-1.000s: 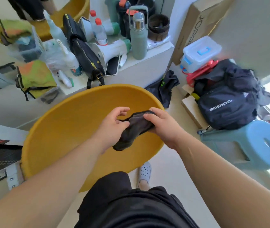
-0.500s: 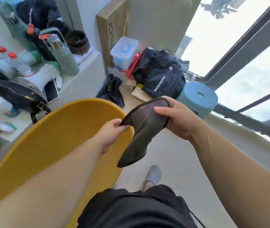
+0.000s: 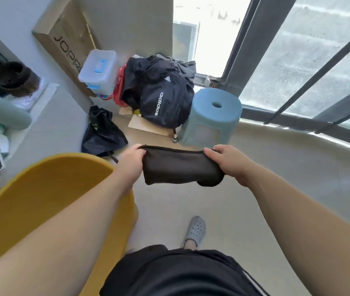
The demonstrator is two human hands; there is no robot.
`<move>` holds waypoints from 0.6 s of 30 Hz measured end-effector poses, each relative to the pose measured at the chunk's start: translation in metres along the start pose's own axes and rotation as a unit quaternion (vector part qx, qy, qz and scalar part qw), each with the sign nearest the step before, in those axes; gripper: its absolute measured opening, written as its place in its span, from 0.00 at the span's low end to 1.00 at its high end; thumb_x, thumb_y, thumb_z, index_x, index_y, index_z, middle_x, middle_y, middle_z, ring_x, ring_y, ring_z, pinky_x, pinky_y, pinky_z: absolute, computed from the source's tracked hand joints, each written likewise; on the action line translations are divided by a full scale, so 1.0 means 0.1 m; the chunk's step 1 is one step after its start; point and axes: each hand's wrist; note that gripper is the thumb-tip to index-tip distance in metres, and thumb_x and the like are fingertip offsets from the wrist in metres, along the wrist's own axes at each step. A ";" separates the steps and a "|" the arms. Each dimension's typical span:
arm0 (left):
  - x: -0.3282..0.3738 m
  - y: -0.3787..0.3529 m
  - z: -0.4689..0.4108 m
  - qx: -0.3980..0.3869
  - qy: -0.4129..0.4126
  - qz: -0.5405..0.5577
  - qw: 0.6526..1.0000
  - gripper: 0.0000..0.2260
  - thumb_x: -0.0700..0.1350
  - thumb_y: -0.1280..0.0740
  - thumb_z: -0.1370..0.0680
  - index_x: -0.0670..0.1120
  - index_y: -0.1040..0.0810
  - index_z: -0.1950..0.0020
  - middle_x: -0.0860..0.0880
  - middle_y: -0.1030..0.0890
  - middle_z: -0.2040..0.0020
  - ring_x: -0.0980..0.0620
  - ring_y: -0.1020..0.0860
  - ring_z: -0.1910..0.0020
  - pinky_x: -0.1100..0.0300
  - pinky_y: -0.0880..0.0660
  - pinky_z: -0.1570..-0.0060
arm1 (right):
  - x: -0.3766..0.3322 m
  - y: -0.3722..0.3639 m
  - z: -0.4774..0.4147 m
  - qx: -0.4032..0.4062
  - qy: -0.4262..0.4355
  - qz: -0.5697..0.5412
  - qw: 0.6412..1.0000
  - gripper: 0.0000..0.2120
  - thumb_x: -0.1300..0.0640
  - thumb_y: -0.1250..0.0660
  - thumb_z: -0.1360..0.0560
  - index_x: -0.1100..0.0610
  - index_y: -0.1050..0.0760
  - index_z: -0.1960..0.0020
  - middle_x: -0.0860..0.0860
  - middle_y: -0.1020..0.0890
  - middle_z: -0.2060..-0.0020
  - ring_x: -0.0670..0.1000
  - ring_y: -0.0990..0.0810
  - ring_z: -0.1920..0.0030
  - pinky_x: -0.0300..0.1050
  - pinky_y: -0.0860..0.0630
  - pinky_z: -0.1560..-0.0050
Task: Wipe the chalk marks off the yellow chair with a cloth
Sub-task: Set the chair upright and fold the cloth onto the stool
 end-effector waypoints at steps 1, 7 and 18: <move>0.08 -0.13 -0.03 0.003 0.001 -0.010 1.000 0.12 0.42 0.46 0.16 0.45 0.23 0.45 0.44 0.21 0.51 0.45 0.23 0.50 0.51 0.26 0.47 | 0.06 0.15 -0.08 -0.028 -0.004 -0.017 0.999 0.22 0.40 0.31 0.23 0.61 0.24 0.53 0.54 0.21 0.60 0.53 0.23 0.60 0.48 0.27 0.57; 0.54 -0.64 -0.34 0.075 0.051 -0.002 0.996 0.17 0.44 0.41 0.17 0.38 0.26 0.31 0.37 0.24 0.32 0.48 0.27 0.48 0.45 0.24 0.37 | 0.24 0.85 -0.38 -0.188 0.003 0.048 0.981 0.25 0.62 0.19 0.34 0.51 0.24 0.41 0.54 0.16 0.46 0.55 0.16 0.45 0.51 0.17 0.47; 1.06 -1.17 -1.00 -0.062 0.174 -0.010 0.983 0.18 0.57 0.35 0.23 0.47 0.22 0.39 0.45 0.16 0.46 0.42 0.17 0.54 0.47 0.26 0.42 | 0.45 1.48 -1.05 -0.008 -0.029 -0.122 0.992 0.09 0.57 0.34 0.19 0.55 0.25 0.39 0.57 0.16 0.46 0.57 0.16 0.47 0.55 0.17 0.47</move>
Point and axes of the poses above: each hand's wrist, its own z-axis away from the middle knuckle, its own y-axis out of the back of the hand, x = y × z
